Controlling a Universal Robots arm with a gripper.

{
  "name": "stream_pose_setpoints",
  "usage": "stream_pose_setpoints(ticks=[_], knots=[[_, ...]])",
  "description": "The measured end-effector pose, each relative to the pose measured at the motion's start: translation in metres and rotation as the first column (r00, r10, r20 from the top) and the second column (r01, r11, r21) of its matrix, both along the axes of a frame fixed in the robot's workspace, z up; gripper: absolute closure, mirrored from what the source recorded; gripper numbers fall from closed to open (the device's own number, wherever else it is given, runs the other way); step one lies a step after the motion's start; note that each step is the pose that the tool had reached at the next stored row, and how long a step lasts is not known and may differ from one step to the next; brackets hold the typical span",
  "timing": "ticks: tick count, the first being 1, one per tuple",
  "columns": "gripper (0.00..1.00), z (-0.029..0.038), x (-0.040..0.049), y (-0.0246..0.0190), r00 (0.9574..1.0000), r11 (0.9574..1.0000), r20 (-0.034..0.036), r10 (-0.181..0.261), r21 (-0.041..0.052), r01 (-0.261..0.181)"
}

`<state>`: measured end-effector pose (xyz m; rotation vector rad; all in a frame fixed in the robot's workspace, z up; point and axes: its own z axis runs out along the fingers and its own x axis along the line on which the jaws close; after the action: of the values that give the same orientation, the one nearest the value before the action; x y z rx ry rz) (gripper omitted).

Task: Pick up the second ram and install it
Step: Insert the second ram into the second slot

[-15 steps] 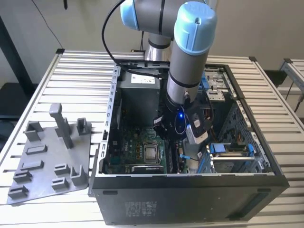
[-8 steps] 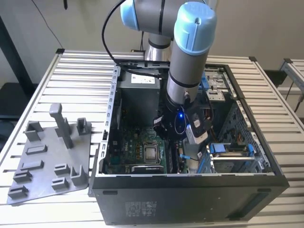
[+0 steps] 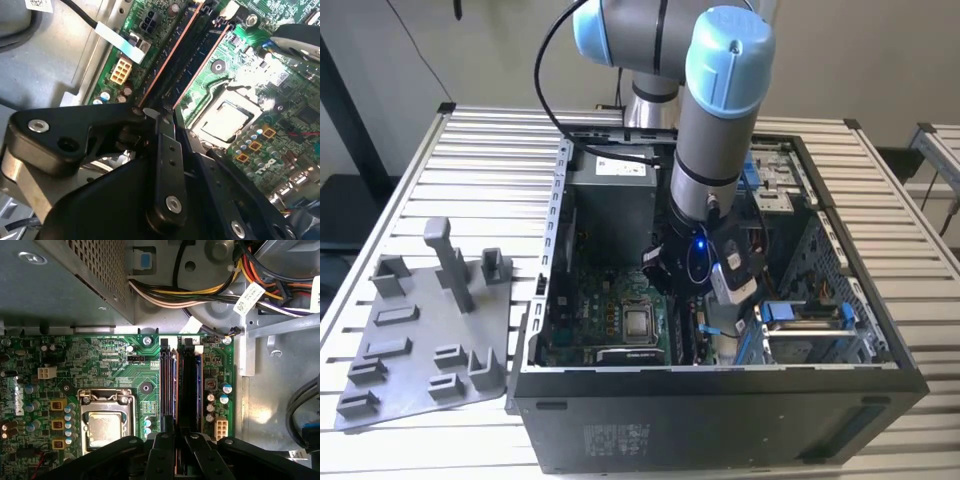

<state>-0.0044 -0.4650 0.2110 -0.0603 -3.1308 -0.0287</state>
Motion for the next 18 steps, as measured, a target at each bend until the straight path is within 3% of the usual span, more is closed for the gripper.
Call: stream_pose_setpoints(ticks=[4, 5, 15, 18], knots=[[0.84, -0.0007, 0.0000, 0.0002, 1.0000, 1.0000, 0.0004, 0.000, 0.0012, 0.000], [0.78, 0.0007, 0.0000, 0.0000, 1.0000, 1.0000, -0.0002, 0.000, -0.0002, 0.000], [0.78, 0.0456, 0.0001, 0.0000, 1.0000, 1.0000, -0.0004, -0.001, -0.0001, 0.001], [0.78, 0.0489, 0.0001, 0.0000, 1.0000, 1.0000, -0.0002, -0.001, 0.0003, 0.001]])
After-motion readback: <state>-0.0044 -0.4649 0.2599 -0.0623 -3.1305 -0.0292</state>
